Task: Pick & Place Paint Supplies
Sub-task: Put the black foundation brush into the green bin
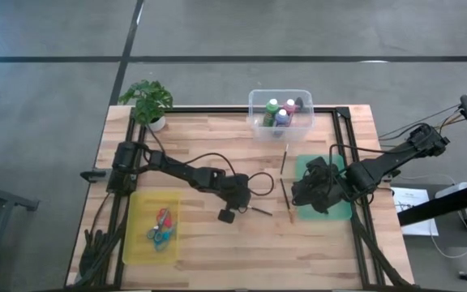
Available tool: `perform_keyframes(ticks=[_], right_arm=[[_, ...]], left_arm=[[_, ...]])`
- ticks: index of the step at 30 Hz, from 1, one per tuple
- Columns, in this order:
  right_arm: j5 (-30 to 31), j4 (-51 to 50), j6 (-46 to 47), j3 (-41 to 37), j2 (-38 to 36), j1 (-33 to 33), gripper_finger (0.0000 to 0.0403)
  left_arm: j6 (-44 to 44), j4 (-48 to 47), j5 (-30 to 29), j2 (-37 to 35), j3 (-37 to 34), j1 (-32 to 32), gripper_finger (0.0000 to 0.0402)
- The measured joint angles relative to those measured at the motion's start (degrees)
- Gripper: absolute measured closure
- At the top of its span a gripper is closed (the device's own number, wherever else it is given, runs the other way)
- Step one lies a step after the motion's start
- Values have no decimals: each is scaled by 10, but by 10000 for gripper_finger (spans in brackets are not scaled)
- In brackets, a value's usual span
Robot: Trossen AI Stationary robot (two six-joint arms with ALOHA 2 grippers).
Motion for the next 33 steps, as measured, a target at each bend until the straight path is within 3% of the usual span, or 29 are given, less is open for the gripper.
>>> perform_keyframes(ticks=[2, 6, 17, 26, 29, 33], right_arm=[[0, 1, -3, 0, 0, 0, 191], [0, 28, -38, 0, 0, 0, 191], [-7, 224, -256, -1, 0, -1, 191], [-51, 232, -304, -8, 1, -25, 191], [-56, 232, -307, -10, 1, -29, 191], [-56, 233, -307, -10, 1, -29, 191]], left_arm=[[-2, -1, 10, -1, 0, 0, 386], [-6, 2, 23, -5, -1, 0, 387], [-22, 29, -4, -79, -5, 2, 401], [-32, 34, -29, -152, -4, 3, 401], [-43, 26, -54, -156, -4, 3, 401], [-111, 25, -134, -143, -4, 5, 390]])
